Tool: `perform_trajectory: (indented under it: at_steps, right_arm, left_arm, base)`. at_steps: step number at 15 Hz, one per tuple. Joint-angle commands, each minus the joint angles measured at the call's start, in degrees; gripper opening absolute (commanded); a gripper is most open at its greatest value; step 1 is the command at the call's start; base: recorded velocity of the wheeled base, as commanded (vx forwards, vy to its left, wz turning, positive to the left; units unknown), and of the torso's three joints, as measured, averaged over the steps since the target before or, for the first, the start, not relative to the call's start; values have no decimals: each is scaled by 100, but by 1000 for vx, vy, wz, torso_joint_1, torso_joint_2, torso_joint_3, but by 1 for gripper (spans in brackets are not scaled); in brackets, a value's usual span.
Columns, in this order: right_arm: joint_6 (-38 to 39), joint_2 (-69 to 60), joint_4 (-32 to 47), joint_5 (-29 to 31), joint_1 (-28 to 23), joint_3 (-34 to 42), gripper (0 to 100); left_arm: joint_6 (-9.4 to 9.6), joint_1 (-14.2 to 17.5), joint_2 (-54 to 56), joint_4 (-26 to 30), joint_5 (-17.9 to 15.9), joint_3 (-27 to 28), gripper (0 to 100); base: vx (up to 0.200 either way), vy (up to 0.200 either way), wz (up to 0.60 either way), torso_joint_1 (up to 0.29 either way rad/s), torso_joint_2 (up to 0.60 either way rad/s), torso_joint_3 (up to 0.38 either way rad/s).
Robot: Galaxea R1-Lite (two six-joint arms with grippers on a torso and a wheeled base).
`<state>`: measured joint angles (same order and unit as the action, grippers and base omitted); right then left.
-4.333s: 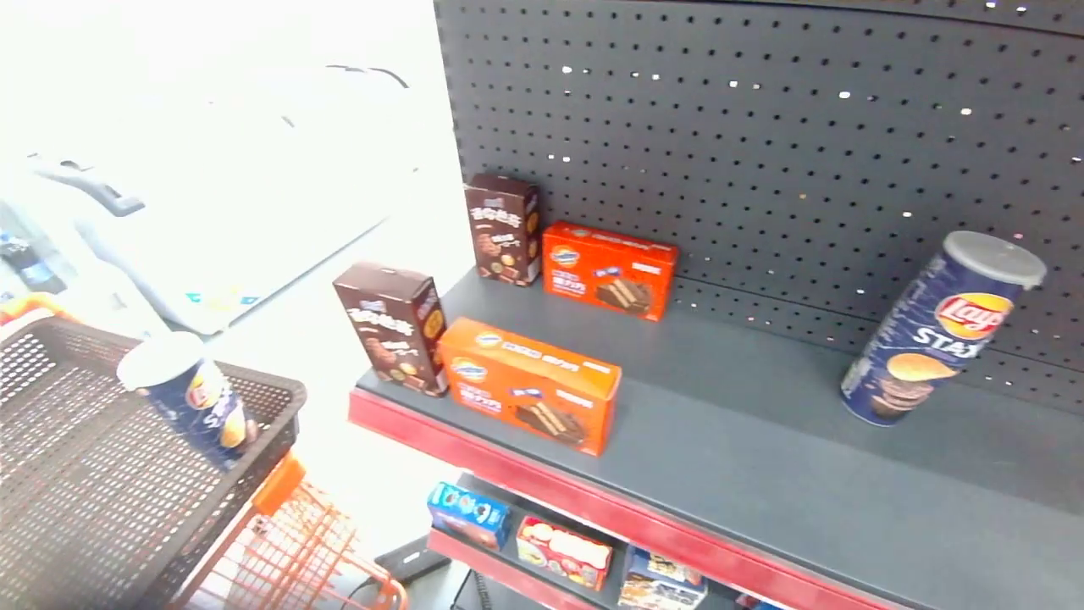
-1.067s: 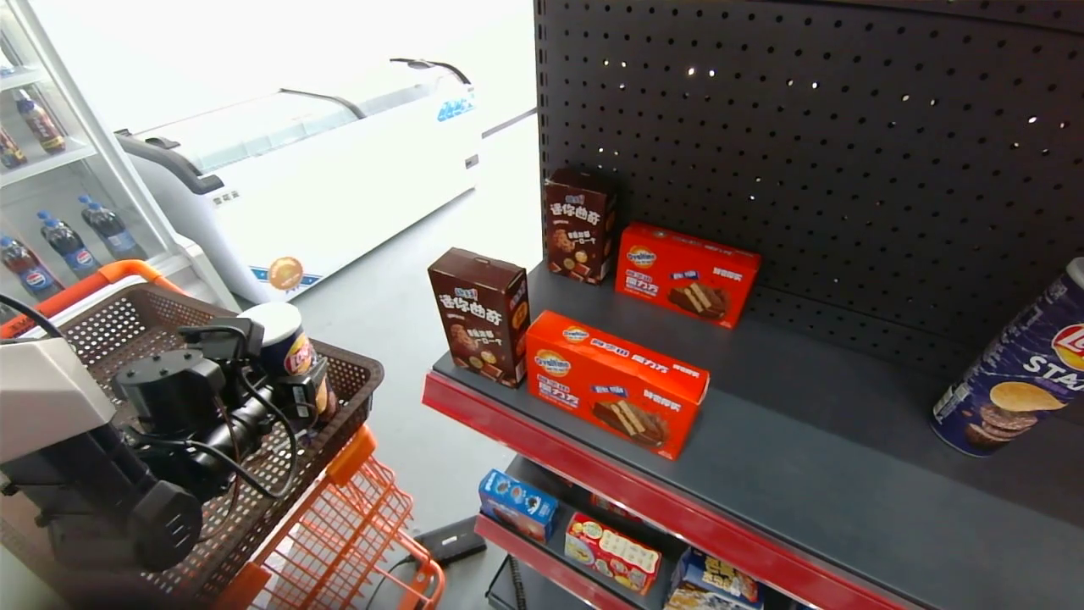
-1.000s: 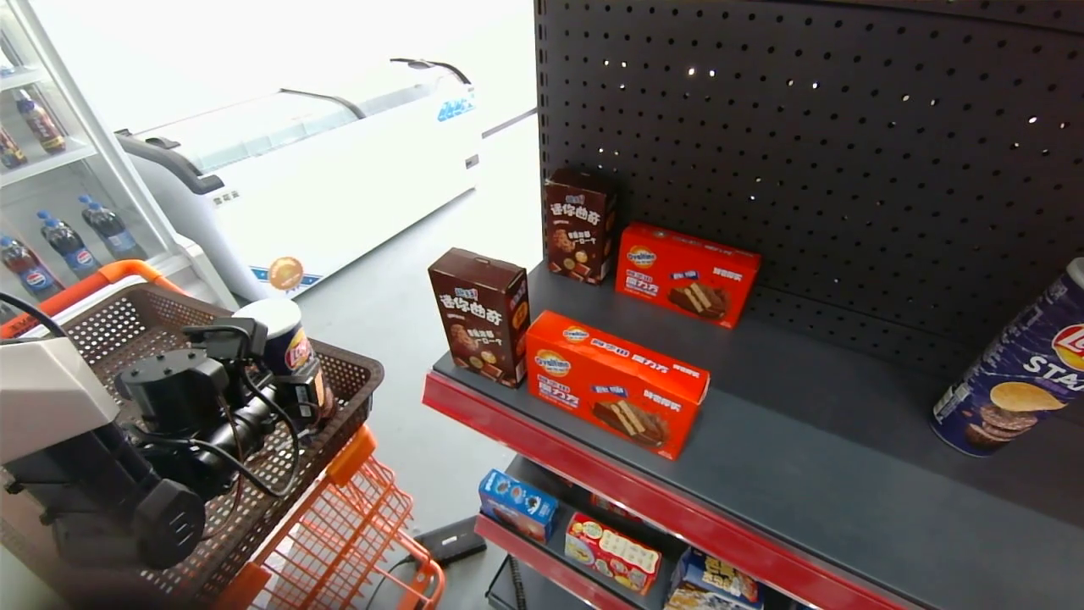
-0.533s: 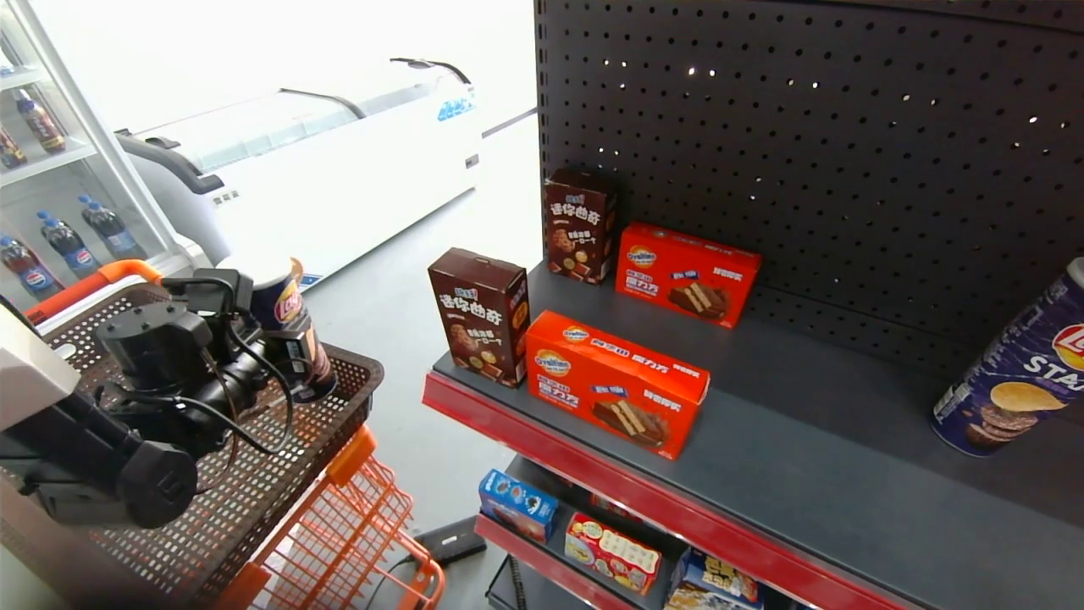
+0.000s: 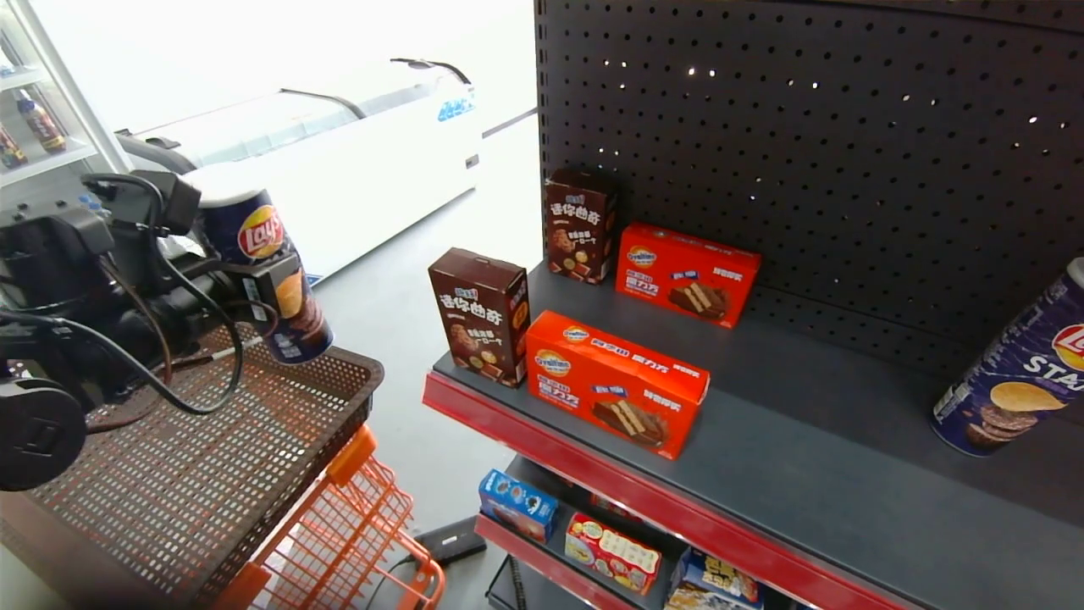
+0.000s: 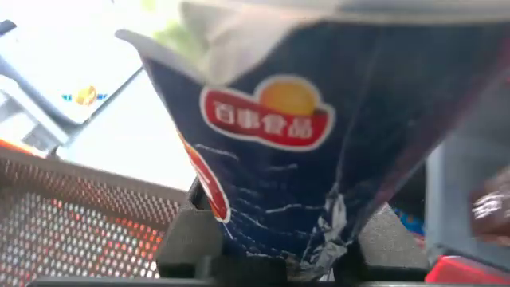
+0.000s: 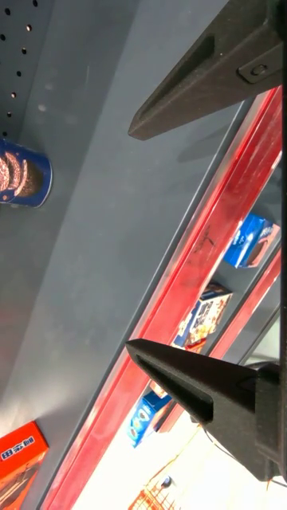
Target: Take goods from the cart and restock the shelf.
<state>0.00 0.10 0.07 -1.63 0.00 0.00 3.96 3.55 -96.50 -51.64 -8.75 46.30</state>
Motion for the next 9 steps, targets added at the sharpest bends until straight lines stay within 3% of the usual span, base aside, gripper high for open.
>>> perform_trajectory:
  at_steps: [1, 3, 5, 7, 9]
  right_arm:
    - [0, 8, 1, -4, 0, 0, 100]
    - [0, 8, 1, -4, 0, 0, 100]
    - [0, 8, 1, -4, 0, 0, 100]
    - [0, 8, 1, -4, 0, 0, 100]
    - [0, 8, 1, -4, 0, 0, 100]
  left_arm:
    - [-9, -188, 764, 172, -171, -7, 0]
    - [-9, -302, 993, 602, -188, 63, 0]
    - [-18, -777, 1467, 901, -188, -235, 0]
    - [-168, -1260, 1757, 1279, -197, -332, 0]
    - [-300, -1779, 2250, 2026, -259, -332, 0]
  base:
    - [0, 0, 0, 0, 0, 0]
    - [0, 0, 0, 0, 0, 0]
    - [0, 0, 0, 0, 0, 0]
    - [0, 0, 0, 0, 0, 0]
    - [0, 0, 0, 0, 0, 0]
